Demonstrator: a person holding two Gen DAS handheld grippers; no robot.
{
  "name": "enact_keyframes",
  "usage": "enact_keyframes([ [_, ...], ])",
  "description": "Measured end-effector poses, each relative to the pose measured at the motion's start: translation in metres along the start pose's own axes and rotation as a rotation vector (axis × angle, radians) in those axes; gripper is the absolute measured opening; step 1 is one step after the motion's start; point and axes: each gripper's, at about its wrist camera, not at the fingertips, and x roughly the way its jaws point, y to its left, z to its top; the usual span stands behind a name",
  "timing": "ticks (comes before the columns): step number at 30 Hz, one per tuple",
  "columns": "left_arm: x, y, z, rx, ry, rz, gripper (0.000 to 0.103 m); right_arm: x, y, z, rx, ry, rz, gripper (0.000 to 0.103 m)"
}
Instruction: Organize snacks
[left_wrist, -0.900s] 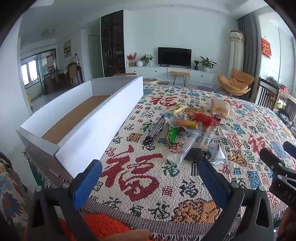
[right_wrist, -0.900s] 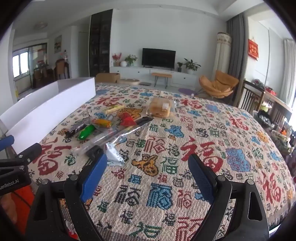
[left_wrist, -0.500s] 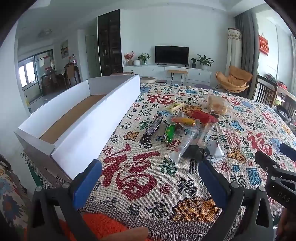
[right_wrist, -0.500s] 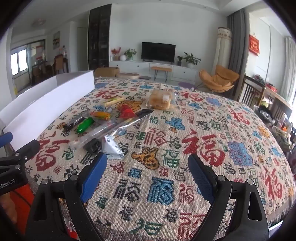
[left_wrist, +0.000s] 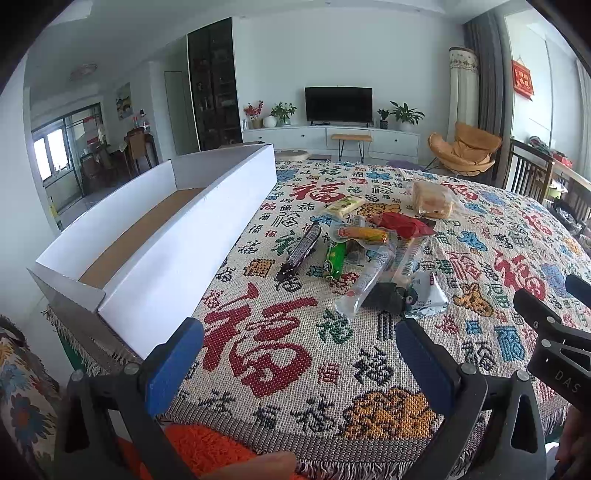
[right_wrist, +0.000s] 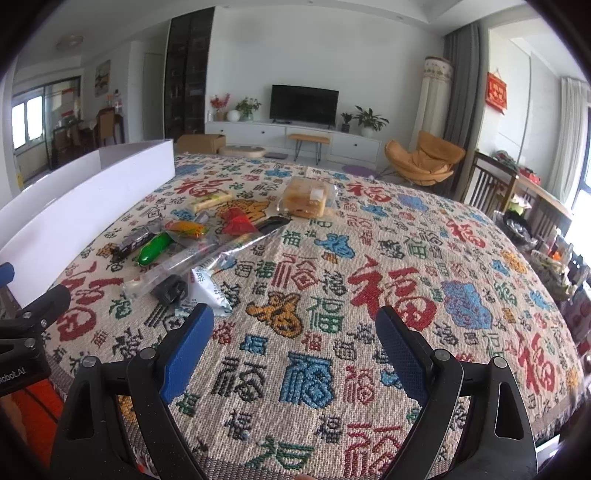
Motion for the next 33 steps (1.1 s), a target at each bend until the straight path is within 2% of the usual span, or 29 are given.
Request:
enact_keyframes([
  [9,-0.0008,0.0005,0.0002,-0.004,0.000,-0.012,0.103,0.0004,-0.0017,-0.0005,0.003,-0.003,-0.027,0.092],
  [33,0.0016,0.0025,0.0010,-0.009,0.014,-0.017,0.103,0.0004,-0.0004,-0.0015,-0.001,0.010,-0.022,0.092],
])
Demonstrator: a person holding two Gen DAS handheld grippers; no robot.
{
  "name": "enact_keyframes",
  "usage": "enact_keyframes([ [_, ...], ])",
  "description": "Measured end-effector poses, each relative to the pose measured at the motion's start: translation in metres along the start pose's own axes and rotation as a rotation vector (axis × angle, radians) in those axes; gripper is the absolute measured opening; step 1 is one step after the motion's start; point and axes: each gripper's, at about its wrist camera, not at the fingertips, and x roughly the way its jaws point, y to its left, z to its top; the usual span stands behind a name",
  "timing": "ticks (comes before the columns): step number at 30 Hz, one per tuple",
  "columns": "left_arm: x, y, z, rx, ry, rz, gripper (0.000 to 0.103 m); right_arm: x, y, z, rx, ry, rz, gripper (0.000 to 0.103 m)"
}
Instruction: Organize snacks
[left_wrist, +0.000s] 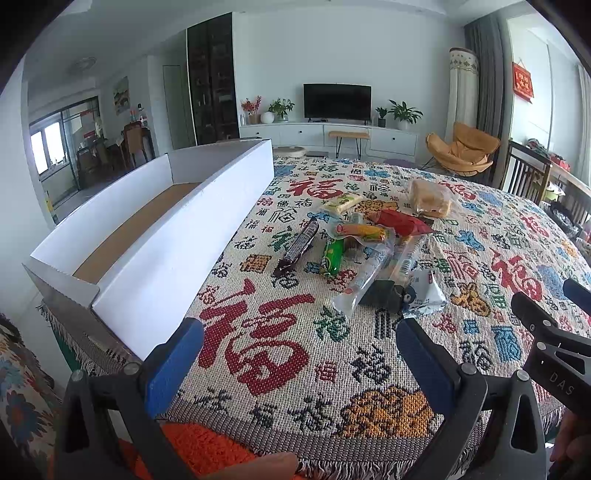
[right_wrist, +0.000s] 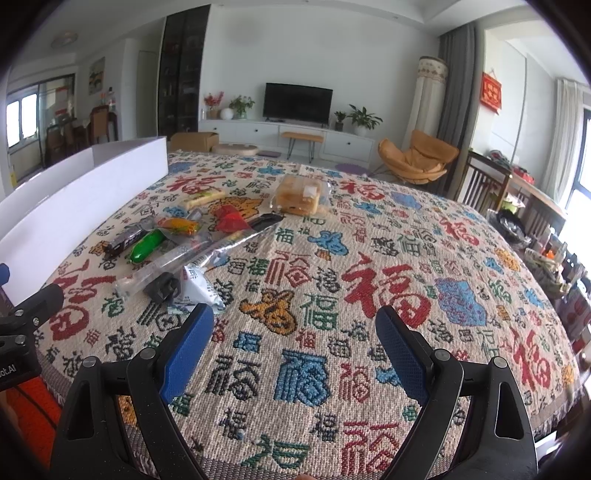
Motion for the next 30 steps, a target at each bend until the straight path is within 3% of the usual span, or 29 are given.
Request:
enact_keyframes([
  [30,0.0012,-0.0017,-0.0013,0.002,0.006,-0.004,0.103,0.0021,0.0028,-0.0017,0.001,0.009,0.006,0.092],
])
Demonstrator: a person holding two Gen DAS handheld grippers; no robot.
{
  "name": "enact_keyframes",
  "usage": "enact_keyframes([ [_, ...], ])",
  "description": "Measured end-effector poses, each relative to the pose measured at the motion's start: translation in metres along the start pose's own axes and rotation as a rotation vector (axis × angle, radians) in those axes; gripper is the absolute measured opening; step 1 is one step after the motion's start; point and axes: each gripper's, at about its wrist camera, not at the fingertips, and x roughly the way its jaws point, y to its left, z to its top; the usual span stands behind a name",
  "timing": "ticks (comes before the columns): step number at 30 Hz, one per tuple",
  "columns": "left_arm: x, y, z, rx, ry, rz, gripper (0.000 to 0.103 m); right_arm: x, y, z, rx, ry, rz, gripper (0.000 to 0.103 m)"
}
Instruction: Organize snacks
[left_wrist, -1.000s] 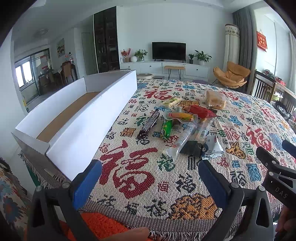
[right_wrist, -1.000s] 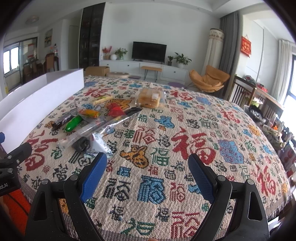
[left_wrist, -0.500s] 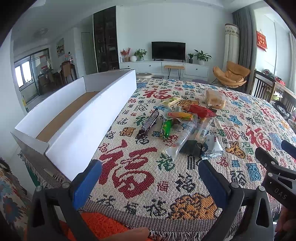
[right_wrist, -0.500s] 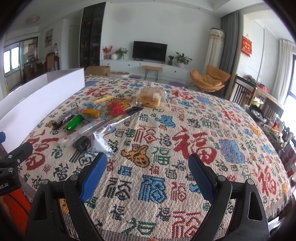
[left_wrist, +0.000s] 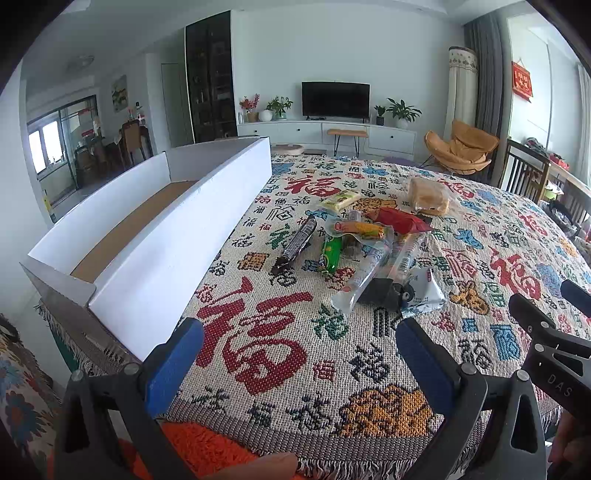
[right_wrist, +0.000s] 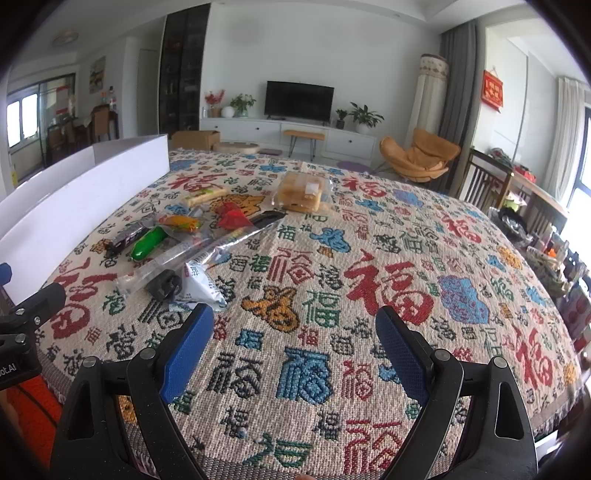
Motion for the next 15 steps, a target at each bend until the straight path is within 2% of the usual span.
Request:
enact_keyframes([
  [15,0.0003,-0.0008,-0.0003,-0.001,0.002,-0.002,0.103,0.0011,0.0009,-0.0001,-0.003,0.005,0.004,0.092],
])
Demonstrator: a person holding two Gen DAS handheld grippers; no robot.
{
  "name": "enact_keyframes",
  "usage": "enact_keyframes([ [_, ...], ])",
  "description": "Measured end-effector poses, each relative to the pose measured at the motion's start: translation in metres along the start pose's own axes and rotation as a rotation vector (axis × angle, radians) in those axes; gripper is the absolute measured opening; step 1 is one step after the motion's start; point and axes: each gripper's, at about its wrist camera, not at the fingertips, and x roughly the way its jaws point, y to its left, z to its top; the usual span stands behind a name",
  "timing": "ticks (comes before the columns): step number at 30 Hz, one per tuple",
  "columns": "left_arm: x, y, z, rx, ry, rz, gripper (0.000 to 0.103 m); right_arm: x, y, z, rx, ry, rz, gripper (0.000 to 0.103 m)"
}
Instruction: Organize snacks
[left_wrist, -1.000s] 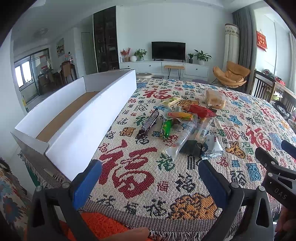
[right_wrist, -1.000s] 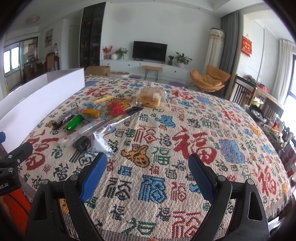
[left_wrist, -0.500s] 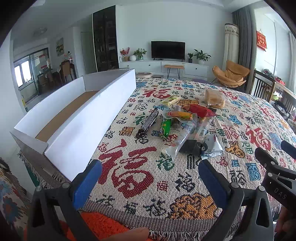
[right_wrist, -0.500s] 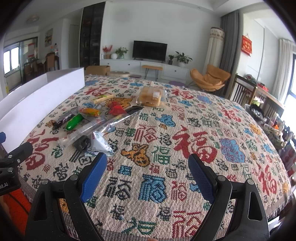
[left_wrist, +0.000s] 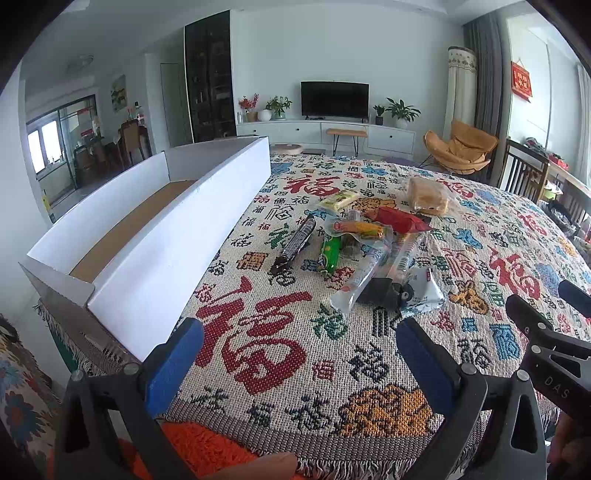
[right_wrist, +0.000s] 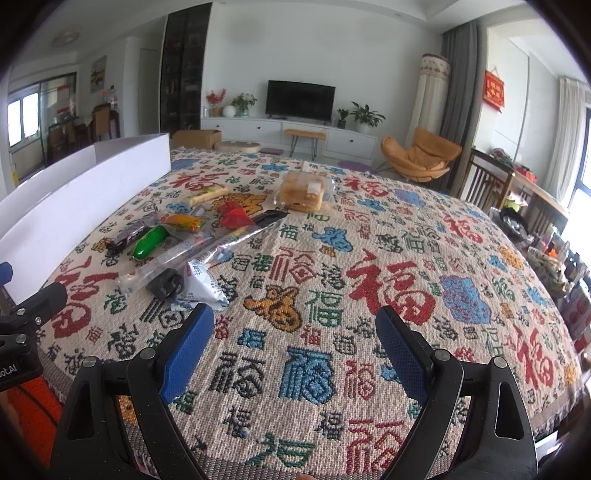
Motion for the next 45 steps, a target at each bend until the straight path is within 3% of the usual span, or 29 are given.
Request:
enact_keyframes([
  [45,0.0002,-0.0010,0.0001,0.000,0.002,-0.003,0.103,0.0046,0.0019,-0.0038,0.005,0.019,0.007,0.092],
])
